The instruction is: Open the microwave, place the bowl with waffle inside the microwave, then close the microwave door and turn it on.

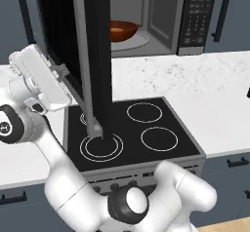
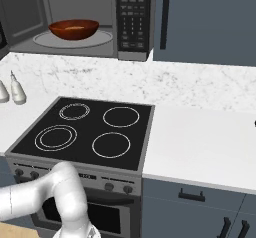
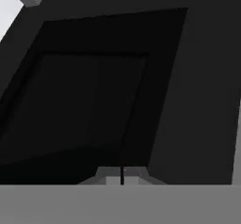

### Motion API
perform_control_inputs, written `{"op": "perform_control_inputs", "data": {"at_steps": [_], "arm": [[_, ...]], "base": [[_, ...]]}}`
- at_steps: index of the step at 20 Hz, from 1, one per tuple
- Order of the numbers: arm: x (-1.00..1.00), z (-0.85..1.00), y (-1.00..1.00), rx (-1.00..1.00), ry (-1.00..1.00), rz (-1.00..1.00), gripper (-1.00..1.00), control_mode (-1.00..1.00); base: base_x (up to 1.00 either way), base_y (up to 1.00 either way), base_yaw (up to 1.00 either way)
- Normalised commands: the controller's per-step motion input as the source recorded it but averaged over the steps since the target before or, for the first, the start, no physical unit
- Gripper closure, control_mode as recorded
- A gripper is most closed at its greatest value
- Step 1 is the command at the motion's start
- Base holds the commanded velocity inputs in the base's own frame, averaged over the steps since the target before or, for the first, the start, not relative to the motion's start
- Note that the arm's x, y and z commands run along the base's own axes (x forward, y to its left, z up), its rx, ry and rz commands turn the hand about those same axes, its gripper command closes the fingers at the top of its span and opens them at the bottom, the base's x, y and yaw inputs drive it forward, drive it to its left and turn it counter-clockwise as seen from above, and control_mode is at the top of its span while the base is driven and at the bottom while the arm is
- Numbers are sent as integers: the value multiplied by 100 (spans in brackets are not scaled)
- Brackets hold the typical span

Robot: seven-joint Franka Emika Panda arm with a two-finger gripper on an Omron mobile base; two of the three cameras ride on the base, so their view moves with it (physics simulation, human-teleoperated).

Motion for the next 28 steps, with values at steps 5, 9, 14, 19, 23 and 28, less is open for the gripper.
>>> {"op": "perform_control_inputs", "data": {"at_steps": [5,9,14,19,23,28], "arm": [[1,40,-100,36,19,0,100,-100],[19,8,-100,25,26,0,100,-100],[43,-9,-100,20,20,2,100,-100],[67,0,-100,31,3,12,100,-100],[97,0,-100,35,0,20,100,-100],[100,-11,-91,26,3,26,100,-100]], "base": [[0,0,0],[0,0,0],[0,0,0],[0,0,0],[0,0,0],[0,0,0]]}}
